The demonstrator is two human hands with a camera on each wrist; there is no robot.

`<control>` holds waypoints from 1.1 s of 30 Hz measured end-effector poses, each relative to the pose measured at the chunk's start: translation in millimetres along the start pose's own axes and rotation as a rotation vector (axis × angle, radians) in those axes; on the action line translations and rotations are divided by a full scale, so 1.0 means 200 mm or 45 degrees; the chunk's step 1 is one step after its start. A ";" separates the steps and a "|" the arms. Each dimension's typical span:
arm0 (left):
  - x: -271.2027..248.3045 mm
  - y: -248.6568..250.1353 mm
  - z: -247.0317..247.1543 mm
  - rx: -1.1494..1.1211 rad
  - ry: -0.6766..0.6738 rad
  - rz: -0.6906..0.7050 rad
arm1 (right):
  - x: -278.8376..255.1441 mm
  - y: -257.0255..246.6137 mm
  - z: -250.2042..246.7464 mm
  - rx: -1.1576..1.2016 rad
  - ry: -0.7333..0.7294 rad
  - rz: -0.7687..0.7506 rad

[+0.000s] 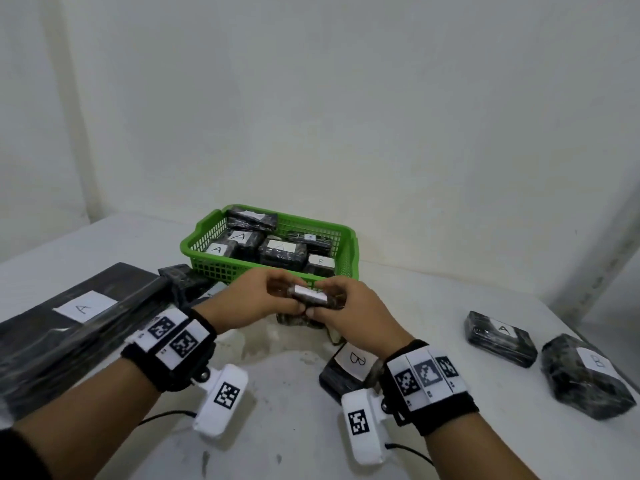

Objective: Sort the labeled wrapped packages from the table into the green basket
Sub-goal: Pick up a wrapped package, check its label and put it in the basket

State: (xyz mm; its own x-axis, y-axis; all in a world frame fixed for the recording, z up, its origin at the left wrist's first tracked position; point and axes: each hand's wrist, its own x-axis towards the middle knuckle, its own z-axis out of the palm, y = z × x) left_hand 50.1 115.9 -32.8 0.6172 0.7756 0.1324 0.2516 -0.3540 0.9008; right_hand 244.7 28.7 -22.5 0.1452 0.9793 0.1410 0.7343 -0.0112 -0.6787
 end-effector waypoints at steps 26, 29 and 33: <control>-0.09 -0.25 -0.18 -0.407 0.199 -0.099 | 0.15 -0.05 0.36 0.996 0.069 0.083; -0.10 -0.24 -0.17 -0.390 0.206 -0.088 | 0.14 -0.05 0.37 0.991 0.080 0.084; -0.11 -0.24 -0.17 -0.431 0.312 -0.092 | 0.13 -0.06 0.35 1.085 0.049 0.135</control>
State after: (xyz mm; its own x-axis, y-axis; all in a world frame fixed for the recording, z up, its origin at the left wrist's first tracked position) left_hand -0.8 134.4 -63.9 0.4015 0.9078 0.1215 0.0038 -0.1343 0.9909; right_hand 193.3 68.3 -62.3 0.2190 0.9739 0.0599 -0.0305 0.0682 -0.9972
